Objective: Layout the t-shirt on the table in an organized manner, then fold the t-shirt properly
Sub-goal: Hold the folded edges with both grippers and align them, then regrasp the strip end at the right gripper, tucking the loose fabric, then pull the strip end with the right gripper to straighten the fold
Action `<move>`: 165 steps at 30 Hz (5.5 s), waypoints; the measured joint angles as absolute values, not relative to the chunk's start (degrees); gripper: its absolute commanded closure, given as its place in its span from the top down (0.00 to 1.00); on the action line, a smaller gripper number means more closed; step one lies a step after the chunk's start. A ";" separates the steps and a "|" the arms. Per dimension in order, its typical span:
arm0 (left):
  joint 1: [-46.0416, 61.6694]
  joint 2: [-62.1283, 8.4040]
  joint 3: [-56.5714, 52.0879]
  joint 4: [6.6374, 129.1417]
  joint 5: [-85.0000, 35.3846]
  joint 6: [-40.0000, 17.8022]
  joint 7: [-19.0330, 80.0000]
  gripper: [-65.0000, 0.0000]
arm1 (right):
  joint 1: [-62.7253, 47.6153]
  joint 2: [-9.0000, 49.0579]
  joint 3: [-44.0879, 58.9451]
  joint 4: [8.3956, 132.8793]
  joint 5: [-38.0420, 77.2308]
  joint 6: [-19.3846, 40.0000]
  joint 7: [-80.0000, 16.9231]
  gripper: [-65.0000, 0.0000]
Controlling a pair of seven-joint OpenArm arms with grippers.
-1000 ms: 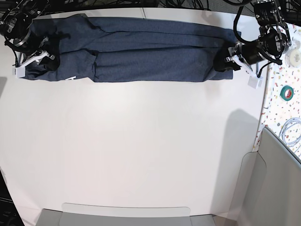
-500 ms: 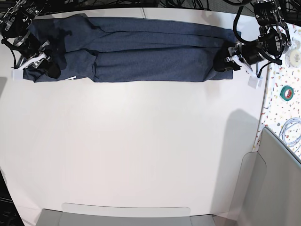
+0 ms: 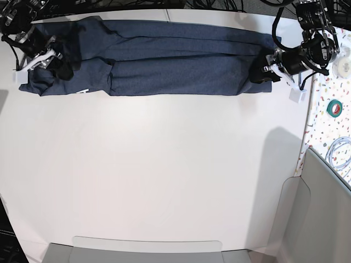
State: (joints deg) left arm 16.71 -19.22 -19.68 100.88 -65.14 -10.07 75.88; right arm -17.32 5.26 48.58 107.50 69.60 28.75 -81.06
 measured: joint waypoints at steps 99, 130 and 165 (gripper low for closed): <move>16.67 -19.25 -19.90 100.88 -65.14 -10.07 75.83 0.21 | -13.78 14.92 35.33 85.49 78.26 36.10 -77.78 0.00; 16.64 -19.27 -19.90 100.88 -65.17 -10.07 75.83 0.21 | -17.89 20.12 39.72 88.16 83.33 36.23 -80.51 0.00; 16.51 -19.18 -19.88 100.88 -65.12 -10.07 75.18 0.21 | -16.99 19.66 40.21 90.37 83.33 38.85 -80.62 0.00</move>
